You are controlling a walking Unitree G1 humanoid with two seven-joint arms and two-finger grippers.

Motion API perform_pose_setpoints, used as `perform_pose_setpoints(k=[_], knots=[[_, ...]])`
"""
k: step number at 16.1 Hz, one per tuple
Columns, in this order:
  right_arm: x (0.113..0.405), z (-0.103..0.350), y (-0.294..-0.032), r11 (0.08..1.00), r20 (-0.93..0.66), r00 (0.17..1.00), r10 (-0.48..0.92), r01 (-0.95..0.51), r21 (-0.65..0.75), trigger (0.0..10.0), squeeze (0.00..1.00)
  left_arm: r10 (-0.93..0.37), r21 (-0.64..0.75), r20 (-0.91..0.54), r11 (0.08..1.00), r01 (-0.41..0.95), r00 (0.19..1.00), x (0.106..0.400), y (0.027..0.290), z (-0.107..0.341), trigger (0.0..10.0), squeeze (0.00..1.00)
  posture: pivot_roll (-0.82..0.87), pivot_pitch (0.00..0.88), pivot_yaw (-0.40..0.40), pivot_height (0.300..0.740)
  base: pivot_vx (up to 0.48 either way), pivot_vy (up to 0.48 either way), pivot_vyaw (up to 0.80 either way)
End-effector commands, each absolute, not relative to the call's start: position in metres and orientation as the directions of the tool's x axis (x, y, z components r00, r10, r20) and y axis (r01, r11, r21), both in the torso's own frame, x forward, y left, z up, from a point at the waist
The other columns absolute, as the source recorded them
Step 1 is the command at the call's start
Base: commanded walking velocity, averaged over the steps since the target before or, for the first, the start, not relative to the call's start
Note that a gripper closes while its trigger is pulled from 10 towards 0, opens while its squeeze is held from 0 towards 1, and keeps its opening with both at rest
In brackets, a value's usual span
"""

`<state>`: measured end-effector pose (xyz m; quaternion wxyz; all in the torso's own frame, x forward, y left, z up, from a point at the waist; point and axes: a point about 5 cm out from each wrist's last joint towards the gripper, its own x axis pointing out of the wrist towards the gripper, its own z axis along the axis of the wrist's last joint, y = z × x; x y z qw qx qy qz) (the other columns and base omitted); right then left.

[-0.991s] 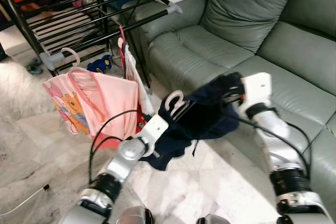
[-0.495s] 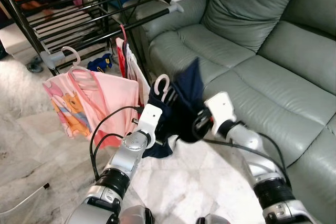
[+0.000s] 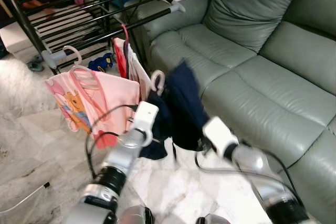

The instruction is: Hang hanger

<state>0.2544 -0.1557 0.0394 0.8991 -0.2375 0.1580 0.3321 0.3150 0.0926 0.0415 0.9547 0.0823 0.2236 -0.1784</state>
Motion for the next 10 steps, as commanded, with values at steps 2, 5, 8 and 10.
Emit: perform_pose_setpoints(k=[2, 5, 8, 10], knots=[[0.247, 0.050, -0.154, 0.569, -0.429, 0.692, 0.581, -0.722, -0.394, 10.0, 1.00, -0.296, 0.099, -0.405, 0.926, 0.363, 0.865, 0.326, 0.099, 0.056, 0.0, 0.00, -0.03, 0.000, 0.050, 0.740, 0.000, 0.000, 0.00], [0.252, 0.056, -0.183, 0.635, -0.380, 0.795, 0.474, -0.607, -0.478, 10.0, 1.00, -0.283, 0.109, -0.395, 0.930, 0.350, 0.874, 0.329, 0.104, 0.058, 0.0, 0.00, -0.04, 0.000, 0.051, 0.740, 0.000, 0.000, 0.00], [0.222, 0.055, -0.172, 0.500, -0.446, 0.612, 0.653, -0.791, -0.353, 10.0, 1.00, -0.365, 0.172, -0.342, 0.882, 0.439, 0.866, 0.329, 0.106, 0.065, 0.0, 0.00, -0.05, 0.000, 0.052, 0.740, 0.000, 0.000, 0.00], [0.212, 0.064, -0.166, 0.412, -0.456, 0.503, 0.734, -0.864, -0.291, 10.0, 1.00, -0.480, 0.255, -0.351, 0.777, 0.575, 0.804, 0.324, 0.109, 0.066, 0.0, 0.00, -0.05, 0.000, 0.054, 0.740, 0.000, 0.000, 0.00]])
